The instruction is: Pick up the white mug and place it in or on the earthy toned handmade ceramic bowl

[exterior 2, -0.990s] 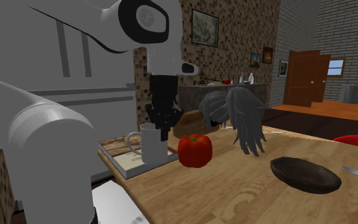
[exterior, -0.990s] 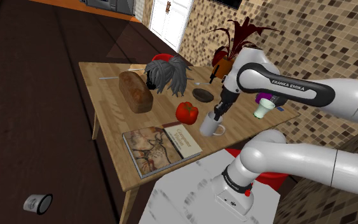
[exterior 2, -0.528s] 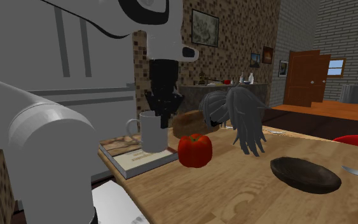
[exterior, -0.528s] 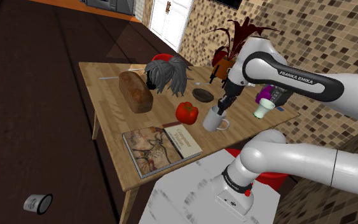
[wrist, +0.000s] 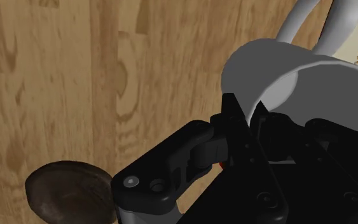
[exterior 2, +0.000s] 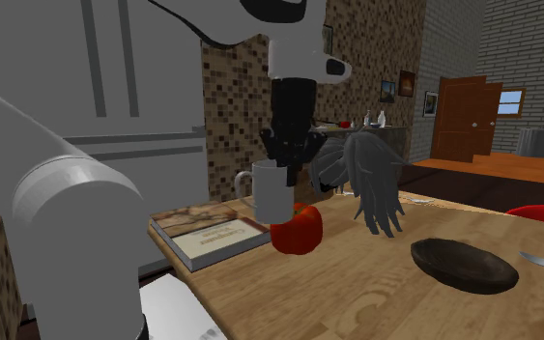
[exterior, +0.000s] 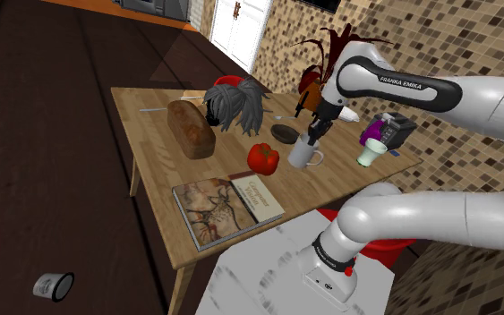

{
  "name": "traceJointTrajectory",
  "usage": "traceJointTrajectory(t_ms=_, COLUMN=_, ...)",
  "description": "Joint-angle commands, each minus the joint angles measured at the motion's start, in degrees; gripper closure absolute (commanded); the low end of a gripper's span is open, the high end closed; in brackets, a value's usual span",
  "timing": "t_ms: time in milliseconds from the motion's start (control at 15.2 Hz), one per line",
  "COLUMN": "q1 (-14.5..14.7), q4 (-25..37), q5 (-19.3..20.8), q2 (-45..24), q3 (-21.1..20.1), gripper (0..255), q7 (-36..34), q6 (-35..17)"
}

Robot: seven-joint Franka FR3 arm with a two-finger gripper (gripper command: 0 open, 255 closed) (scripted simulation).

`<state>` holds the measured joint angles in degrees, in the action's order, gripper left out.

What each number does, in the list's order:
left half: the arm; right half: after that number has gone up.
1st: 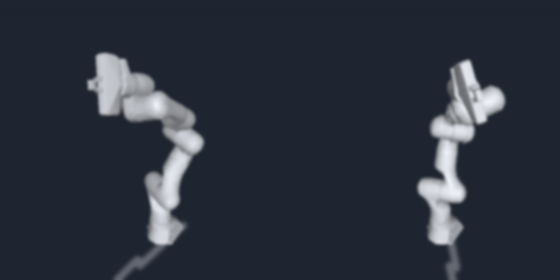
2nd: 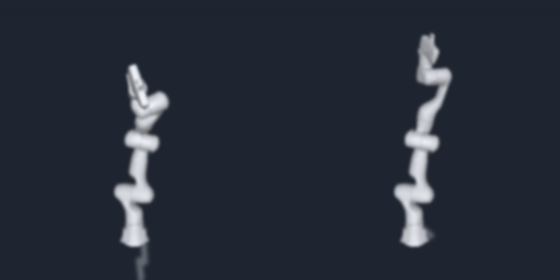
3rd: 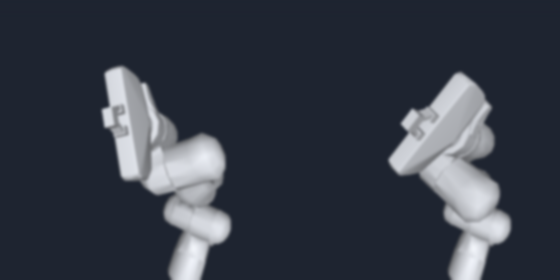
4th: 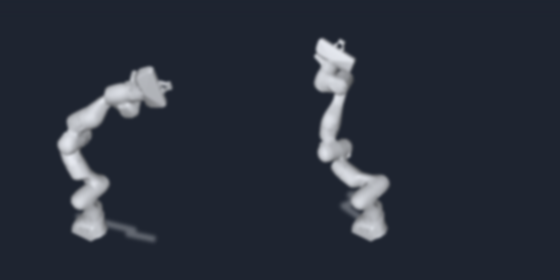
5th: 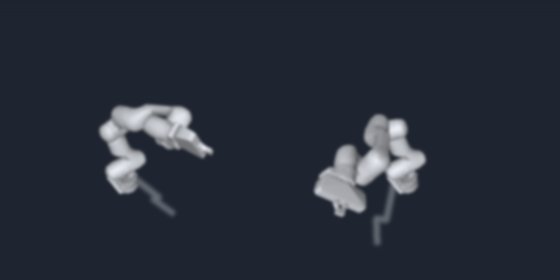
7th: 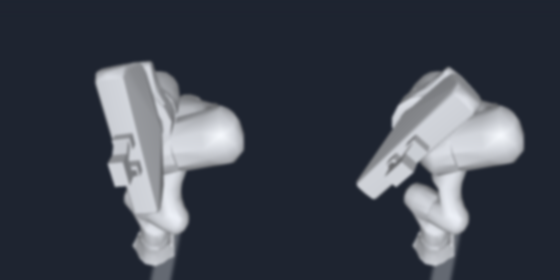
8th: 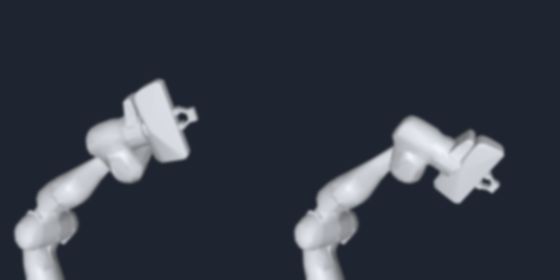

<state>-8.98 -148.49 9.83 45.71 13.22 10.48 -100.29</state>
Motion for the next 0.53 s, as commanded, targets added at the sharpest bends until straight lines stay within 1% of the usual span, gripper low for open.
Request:
traceJointTrajectory(t_ms=0, q1=0.0, q4=3.7, q5=0.8, q2=-5.1, q3=2.2, gripper=255, q7=2.0, q6=-1.6)
traceJointTrajectory(t_ms=264, q1=0.2, q4=10.8, q5=1.3, q2=-13.7, q3=6.0, gripper=255, q7=6.0, q6=-3.5)
traceJointTrajectory(t_ms=462, q1=0.6, q4=16.7, q5=0.7, q2=-20.1, q3=8.9, gripper=255, q7=9.2, q6=-4.4)
